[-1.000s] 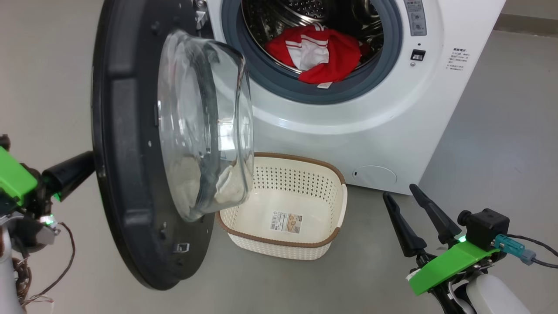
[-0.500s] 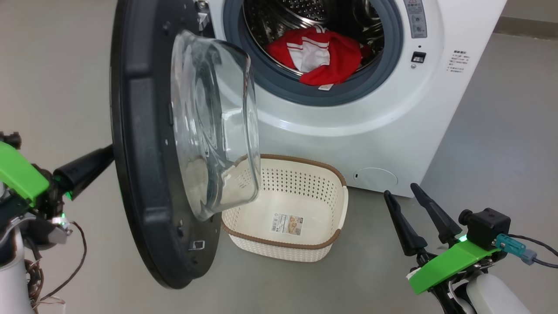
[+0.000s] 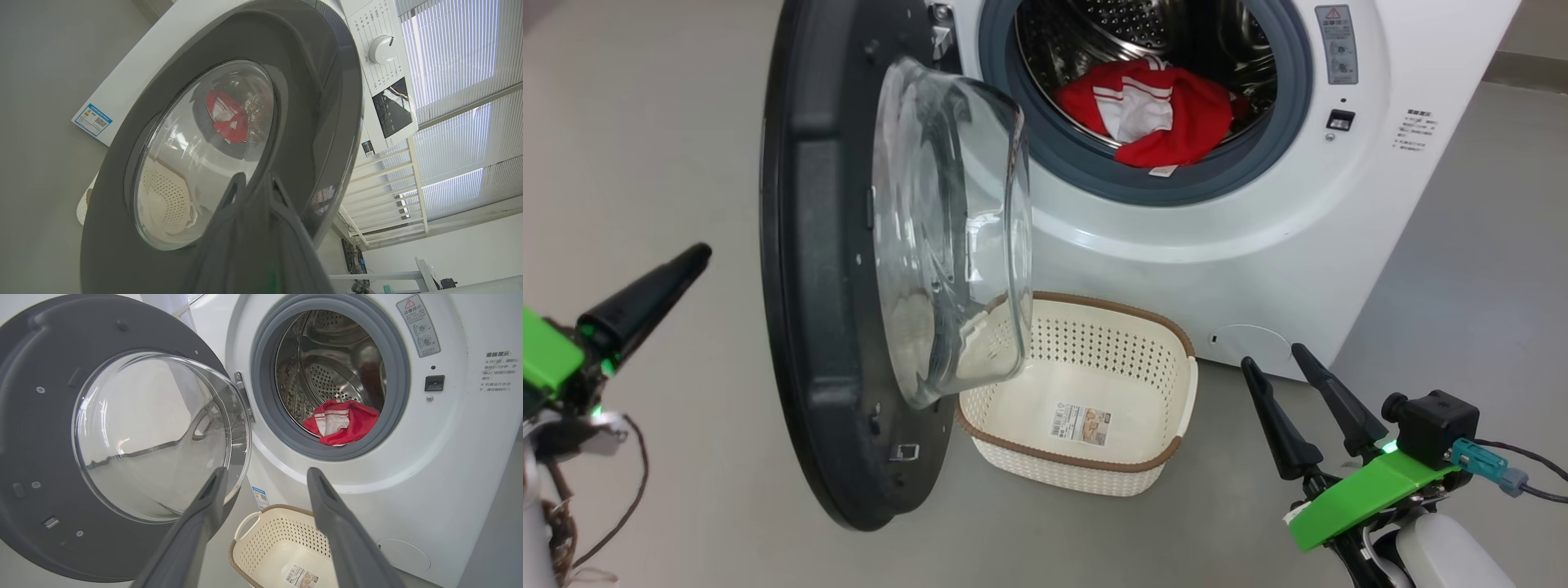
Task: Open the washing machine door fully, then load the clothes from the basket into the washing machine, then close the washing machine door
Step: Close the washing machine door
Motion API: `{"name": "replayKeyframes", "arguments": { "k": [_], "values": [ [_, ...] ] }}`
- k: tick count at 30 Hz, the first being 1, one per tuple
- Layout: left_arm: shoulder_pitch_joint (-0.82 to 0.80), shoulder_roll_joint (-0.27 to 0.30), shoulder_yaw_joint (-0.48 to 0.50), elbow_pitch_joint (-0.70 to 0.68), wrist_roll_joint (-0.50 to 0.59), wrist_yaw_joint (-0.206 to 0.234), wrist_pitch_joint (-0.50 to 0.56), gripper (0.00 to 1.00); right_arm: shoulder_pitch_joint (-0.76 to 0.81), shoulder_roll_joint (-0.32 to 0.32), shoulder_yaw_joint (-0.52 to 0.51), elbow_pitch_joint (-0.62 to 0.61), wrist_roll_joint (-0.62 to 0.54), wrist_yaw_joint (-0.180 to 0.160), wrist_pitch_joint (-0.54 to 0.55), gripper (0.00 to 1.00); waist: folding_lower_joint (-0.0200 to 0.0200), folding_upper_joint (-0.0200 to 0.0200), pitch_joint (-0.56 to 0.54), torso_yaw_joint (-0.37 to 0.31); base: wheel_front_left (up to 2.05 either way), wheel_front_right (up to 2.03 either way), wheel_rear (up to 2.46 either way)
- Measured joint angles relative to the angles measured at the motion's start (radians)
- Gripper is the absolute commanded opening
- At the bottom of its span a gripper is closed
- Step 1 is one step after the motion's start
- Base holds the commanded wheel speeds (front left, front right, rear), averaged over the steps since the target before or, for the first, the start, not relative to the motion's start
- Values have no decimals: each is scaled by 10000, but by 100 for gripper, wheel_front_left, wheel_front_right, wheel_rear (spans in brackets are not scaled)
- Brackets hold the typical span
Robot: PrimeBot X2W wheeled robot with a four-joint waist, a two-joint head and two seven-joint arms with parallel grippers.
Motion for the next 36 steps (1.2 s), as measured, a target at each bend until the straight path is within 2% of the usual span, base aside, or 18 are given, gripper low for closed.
{"name": "replayKeyframes", "arguments": {
  "k": [3,8,12,17,24,30,36],
  "values": [
    [172,63,71,12,134,-203,-211,100,1,0,-2,-2,0,0,0,100,-1,0,1,56,0,0,0],
    [746,188,186,8,623,-899,-863,100,12,2,-12,-4,0,0,0,100,0,0,-9,184,0,0,0],
    [1282,228,345,-65,1220,-1336,-1837,100,70,10,-29,-15,0,0,0,100,0,0,-22,256,0,0,0],
    [2023,153,405,-157,1850,-1678,-2966,100,85,6,-59,-33,0,0,0,100,0,0,-64,337,0,0,0],
    [3065,-10,418,-451,3168,-1916,-5179,100,86,2,-69,-90,-2,0,0,100,-1,0,-1,398,0,0,0],
    [3826,8,19,-533,4621,-1929,-7334,100,86,-19,-71,-109,-2,0,0,100,0,0,93,420,0,0,0],
    [4401,-17,-347,-445,5252,-1998,-8755,100,86,-23,-63,-113,-2,0,0,100,0,0,55,439,0,0,0]
  ]
}}
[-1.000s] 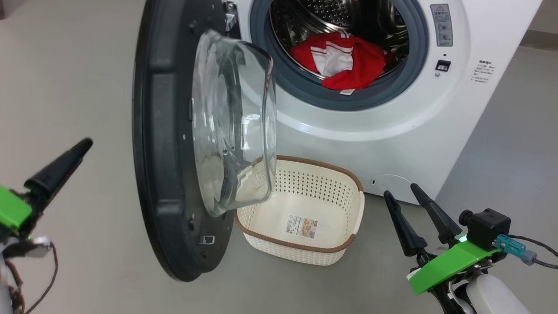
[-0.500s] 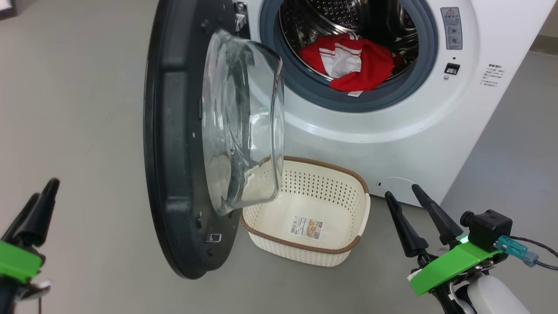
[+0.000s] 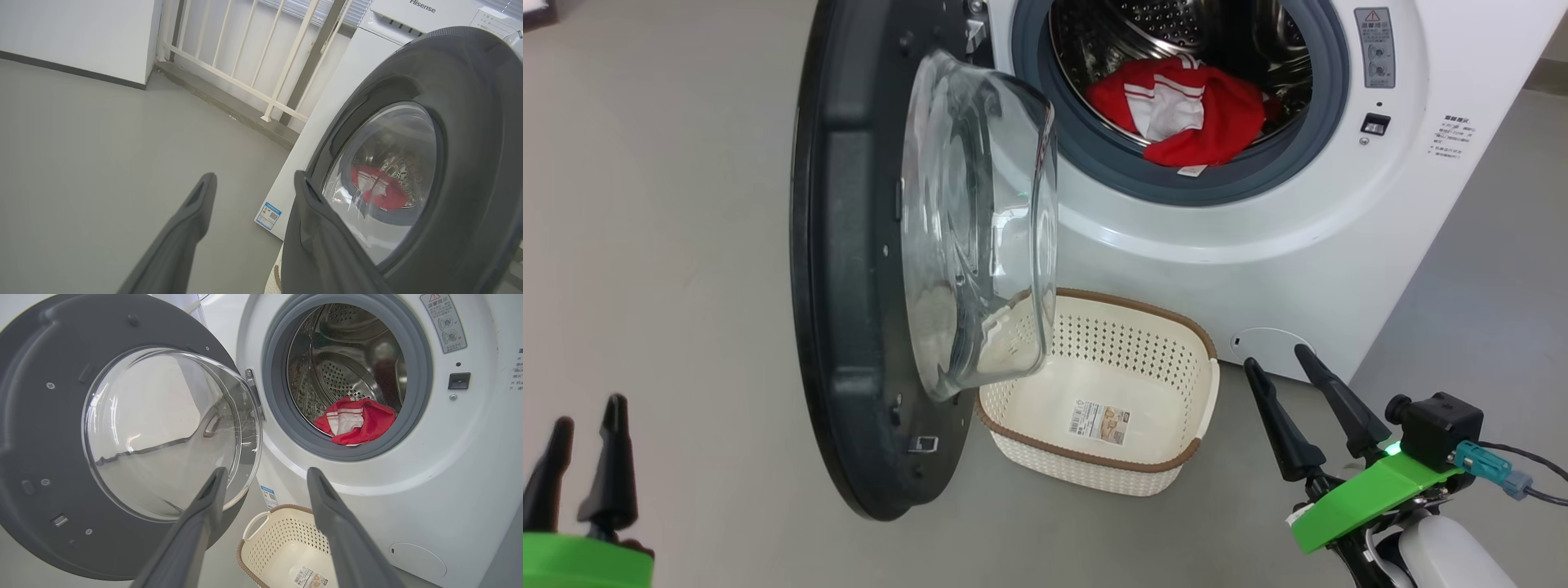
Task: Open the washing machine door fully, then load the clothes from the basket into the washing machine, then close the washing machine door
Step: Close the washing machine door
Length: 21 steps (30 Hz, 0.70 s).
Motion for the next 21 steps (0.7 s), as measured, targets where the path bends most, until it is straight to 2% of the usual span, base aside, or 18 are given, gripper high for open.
{"name": "replayKeyframes", "arguments": {
  "k": [9,21],
  "values": [
    [795,-132,-485,343,1689,52,-2054,100,-1,2,42,-8,0,0,0,100,0,0,0,-147,0,0,0],
    [1077,-201,-830,786,2529,359,-2999,100,-1,-6,65,-6,-2,0,0,100,0,0,-48,-294,0,0,0]
  ]
}}
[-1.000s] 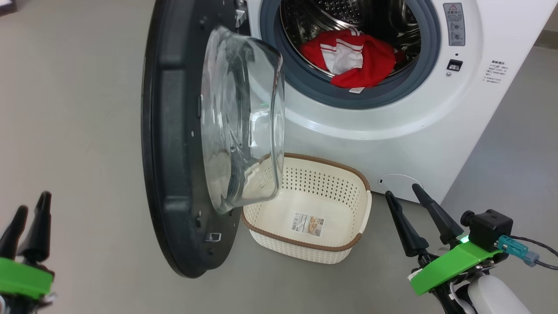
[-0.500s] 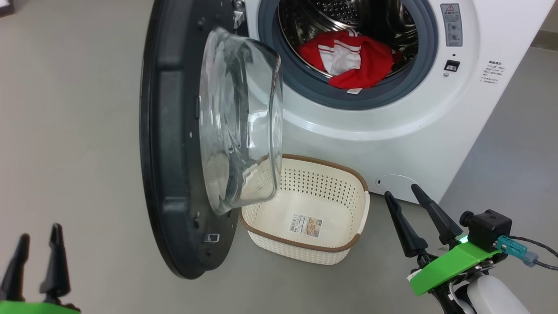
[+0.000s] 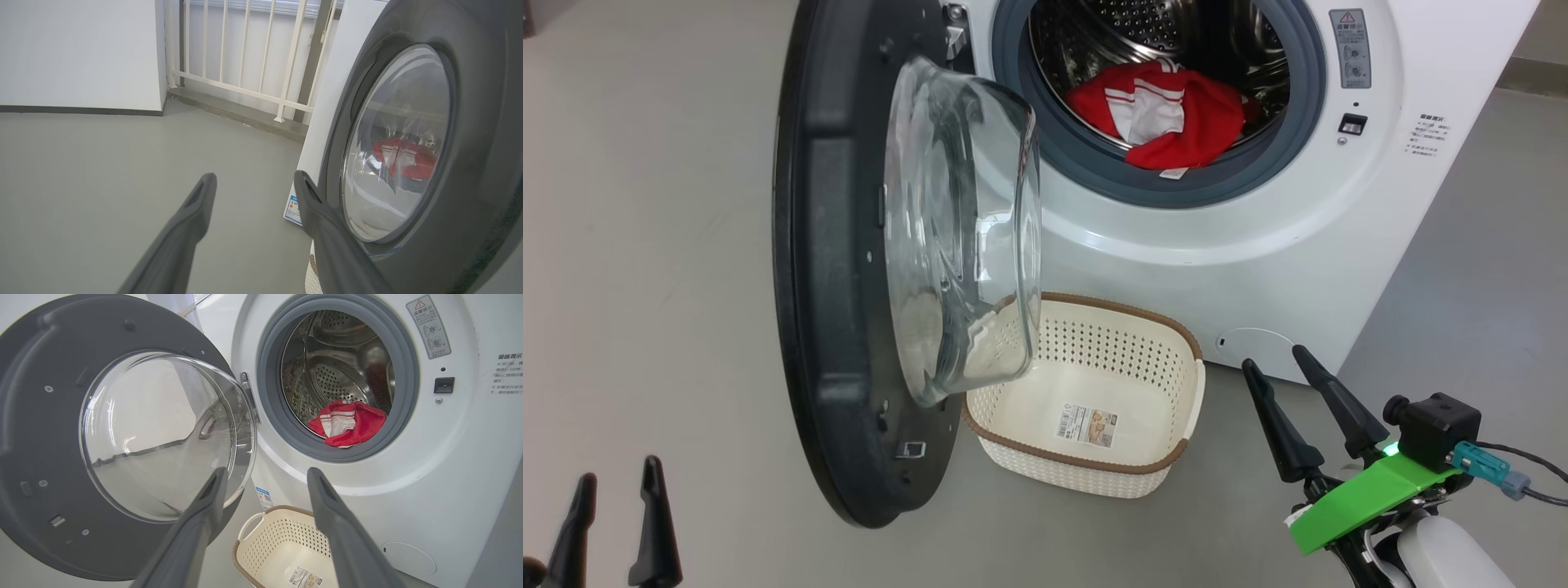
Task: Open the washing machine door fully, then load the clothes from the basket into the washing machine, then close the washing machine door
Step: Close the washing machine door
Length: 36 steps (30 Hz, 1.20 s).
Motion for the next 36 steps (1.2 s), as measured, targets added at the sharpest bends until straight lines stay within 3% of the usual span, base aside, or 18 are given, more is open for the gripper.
{"name": "replayKeyframes", "arguments": {
  "k": [36],
  "values": [
    [54,-115,-293,42,215,351,-334,100,0,-29,-2,12,0,0,0,100,0,0,133,49,0,0,0]
  ]
}}
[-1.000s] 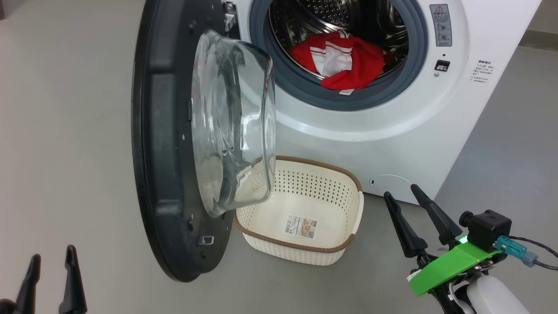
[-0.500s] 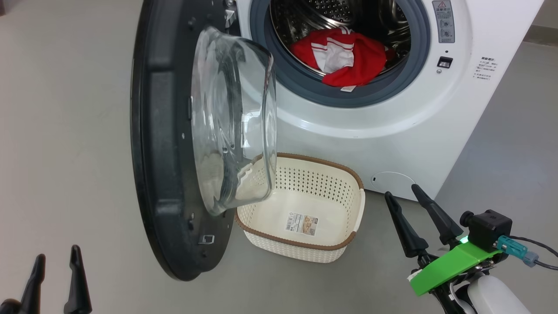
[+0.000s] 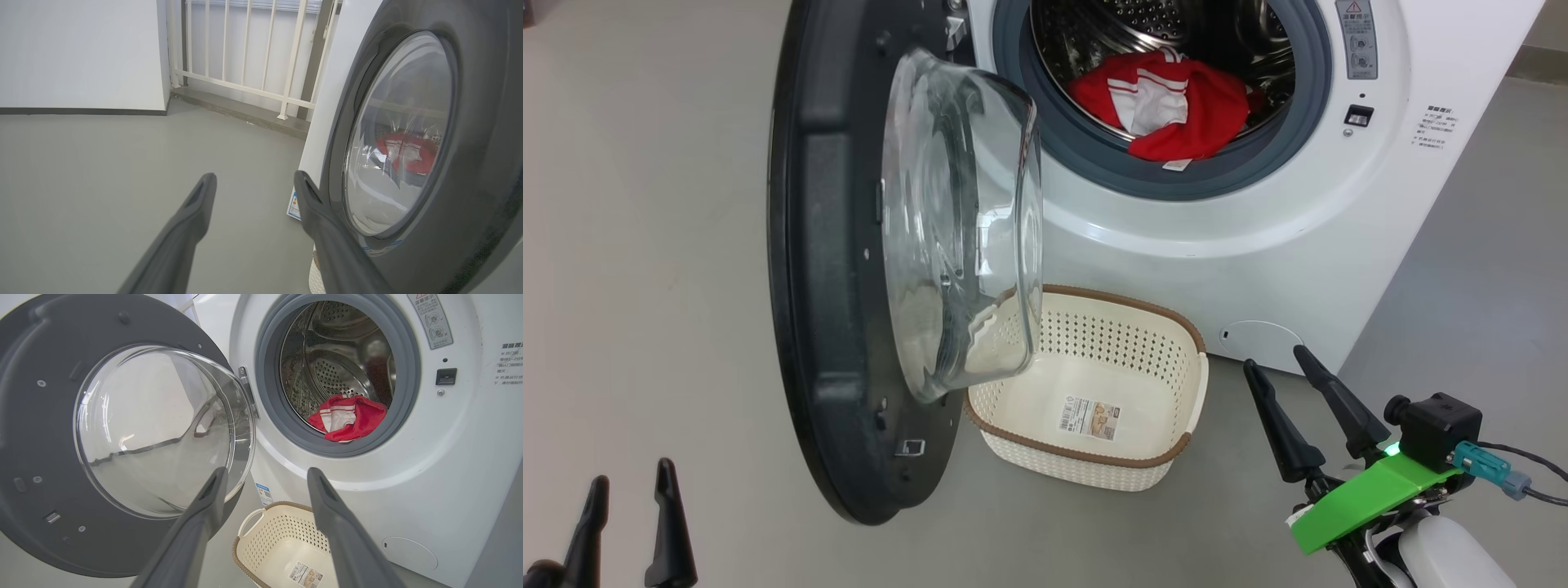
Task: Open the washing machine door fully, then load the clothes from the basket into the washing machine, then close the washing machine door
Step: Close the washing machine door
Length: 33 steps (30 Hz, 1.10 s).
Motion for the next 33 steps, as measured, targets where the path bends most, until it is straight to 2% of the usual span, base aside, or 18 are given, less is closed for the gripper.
{"name": "replayKeyframes", "arguments": {
  "k": [15,16,18,19,20,26,29,33],
  "values": [
    [-3,67,-44,-180,-92,4,19,100,0,29,-15,4,0,0,0,100,0,0,75,4,0,0,0],
    [-4,98,-38,-209,-107,4,33,94,0,35,-17,4,-2,0,0,100,0,0,86,-1,0,0,0],
    [-9,165,-12,-253,-142,4,100,46,0,48,-17,4,-10,0,0,100,0,0,107,-12,0,0,0],
    [-12,190,2,-278,-192,4,107,19,0,52,-21,4,-10,0,0,100,0,0,115,-19,0,0,0],
    [-15,213,19,-320,-240,2,167,0,0,52,-27,4,-10,0,0,100,-1,0,121,-27,0,0,0],
    [-137,314,255,-683,-1041,-56,656,0,0,58,-38,4,-10,0,0,100,0,0,124,-95,0,0,0],
    [-484,314,497,-976,-2088,-196,1277,0,0,69,-36,2,-10,0,0,100,0,0,108,-157,0,0,0],
    [-910,380,943,-1308,-3676,-201,2614,0,-1,88,-36,4,-10,0,0,100,0,0,59,-301,0,0,0]
  ]
}}
